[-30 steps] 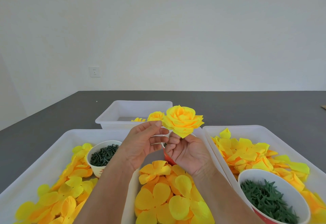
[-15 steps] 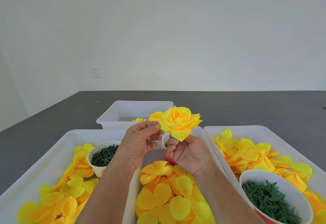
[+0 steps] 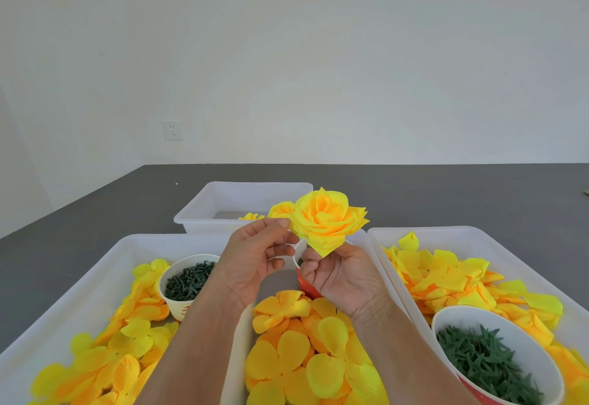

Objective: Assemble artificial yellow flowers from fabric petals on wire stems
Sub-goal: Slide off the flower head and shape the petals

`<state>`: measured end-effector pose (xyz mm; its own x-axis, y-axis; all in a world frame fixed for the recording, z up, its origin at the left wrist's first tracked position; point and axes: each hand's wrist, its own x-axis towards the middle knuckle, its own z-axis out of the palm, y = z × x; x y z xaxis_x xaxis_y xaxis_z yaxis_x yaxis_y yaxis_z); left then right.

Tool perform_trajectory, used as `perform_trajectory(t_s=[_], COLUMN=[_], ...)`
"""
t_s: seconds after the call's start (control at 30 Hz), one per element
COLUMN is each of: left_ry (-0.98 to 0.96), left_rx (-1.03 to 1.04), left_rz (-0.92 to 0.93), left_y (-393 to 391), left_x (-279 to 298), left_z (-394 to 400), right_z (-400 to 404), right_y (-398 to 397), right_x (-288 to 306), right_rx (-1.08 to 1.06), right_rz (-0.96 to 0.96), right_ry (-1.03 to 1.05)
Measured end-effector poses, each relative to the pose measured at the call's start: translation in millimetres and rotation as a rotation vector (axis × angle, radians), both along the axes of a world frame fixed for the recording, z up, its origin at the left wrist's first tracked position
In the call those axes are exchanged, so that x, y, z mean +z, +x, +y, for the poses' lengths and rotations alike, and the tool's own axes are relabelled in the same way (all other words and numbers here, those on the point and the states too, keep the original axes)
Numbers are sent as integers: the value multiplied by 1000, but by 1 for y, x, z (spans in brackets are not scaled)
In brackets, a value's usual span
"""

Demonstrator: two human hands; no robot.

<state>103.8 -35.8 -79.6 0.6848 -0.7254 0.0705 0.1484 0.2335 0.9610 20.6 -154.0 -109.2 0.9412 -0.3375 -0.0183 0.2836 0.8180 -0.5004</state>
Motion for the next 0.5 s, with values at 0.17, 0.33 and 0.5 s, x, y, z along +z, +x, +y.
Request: perform_trajectory(t_s=[0.17, 0.33, 0.5], left_ry=[0, -16, -72], left_rx=[-61, 47, 90], left_rz=[-22, -115, -207], left_y=[-3, -6, -10], left_x=[1, 0, -2], left_z=[2, 2, 4], right_z=[0, 0, -1], right_y=[-1, -2, -1], right_x=[0, 1, 1], right_rx=[3, 0, -11], right_rz=[-9, -34, -1], right_ry=[9, -16, -40])
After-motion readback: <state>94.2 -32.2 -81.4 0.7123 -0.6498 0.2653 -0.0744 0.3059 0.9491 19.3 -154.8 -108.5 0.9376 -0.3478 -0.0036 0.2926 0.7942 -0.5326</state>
